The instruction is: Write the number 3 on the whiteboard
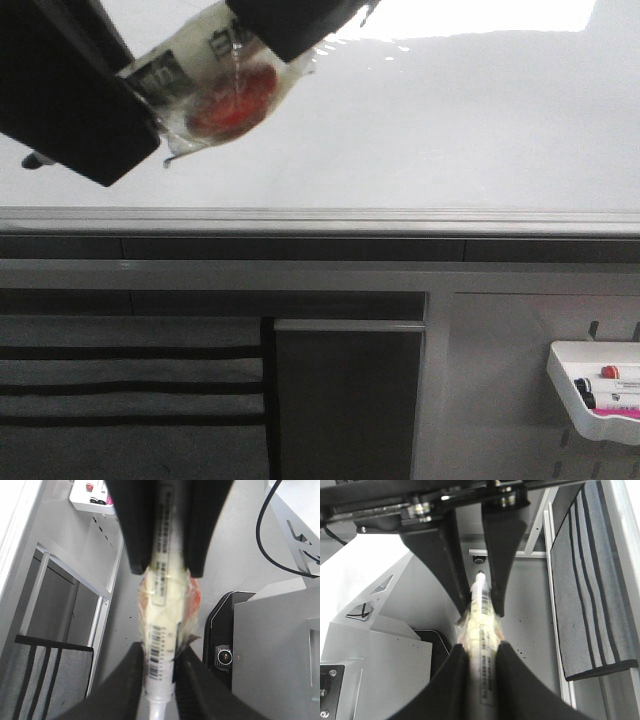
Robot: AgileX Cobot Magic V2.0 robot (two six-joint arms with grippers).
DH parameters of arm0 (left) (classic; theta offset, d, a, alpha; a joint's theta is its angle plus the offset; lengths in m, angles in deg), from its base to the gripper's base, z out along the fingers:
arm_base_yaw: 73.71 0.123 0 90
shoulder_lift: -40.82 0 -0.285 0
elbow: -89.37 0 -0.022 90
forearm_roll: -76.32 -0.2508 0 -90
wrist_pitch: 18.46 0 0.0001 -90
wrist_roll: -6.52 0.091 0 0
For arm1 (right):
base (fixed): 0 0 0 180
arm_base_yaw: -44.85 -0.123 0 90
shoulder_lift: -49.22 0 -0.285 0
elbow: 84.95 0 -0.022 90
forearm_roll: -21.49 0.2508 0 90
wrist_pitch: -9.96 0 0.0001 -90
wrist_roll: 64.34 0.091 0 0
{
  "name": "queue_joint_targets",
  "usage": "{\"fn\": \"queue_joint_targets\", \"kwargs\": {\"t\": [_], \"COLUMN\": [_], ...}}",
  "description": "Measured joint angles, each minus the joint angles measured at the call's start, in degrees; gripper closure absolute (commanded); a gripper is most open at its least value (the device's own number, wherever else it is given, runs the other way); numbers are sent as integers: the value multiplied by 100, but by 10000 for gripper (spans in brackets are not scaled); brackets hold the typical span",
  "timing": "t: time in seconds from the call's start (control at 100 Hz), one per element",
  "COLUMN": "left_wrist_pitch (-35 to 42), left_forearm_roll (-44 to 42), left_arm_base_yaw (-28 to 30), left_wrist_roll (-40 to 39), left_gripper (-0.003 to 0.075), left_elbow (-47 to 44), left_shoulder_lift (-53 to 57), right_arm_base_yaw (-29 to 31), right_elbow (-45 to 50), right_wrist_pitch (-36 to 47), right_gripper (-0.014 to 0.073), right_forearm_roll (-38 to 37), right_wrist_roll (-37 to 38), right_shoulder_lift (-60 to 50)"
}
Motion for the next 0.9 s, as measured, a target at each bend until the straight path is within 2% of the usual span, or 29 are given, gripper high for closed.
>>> {"fn": "queue_joint_targets", "kwargs": {"t": [0.06, 0.13, 0.3, 0.48, 0.7, 0.9], "left_wrist_pitch": [-2, -2, 11, 163, 873, 1363], "left_forearm_roll": [0, 0, 0, 0, 106, 231], "left_arm_base_yaw": [0, 70, 498, 1194, 1948, 2088], "left_wrist_roll": [0, -45, -278, -670, -1159, -1206], "left_gripper": [296, 241, 241, 241, 241, 241], "left_elbow": [0, 25, 80, -25, -979, -1498], "left_shoulder_lift": [0, 10, 412, 1238, 2267, 2642], "right_arm_base_yaw": [0, 0, 131, 773, 1771, 1923], "right_elbow": [-5, -55, -67, -33, 937, 1802], "right_wrist_pitch": [0, 0, 37, 79, 797, 1273], "right_gripper": [585, 585, 585, 585, 585, 585], "right_forearm_roll": [0, -71, -611, -1216, -1240, -984], "right_wrist_roll": [0, 33, 591, 1715, 2667, 2769], "right_shoulder_lift": [0, 0, -259, -939, -1916, -2302]}}
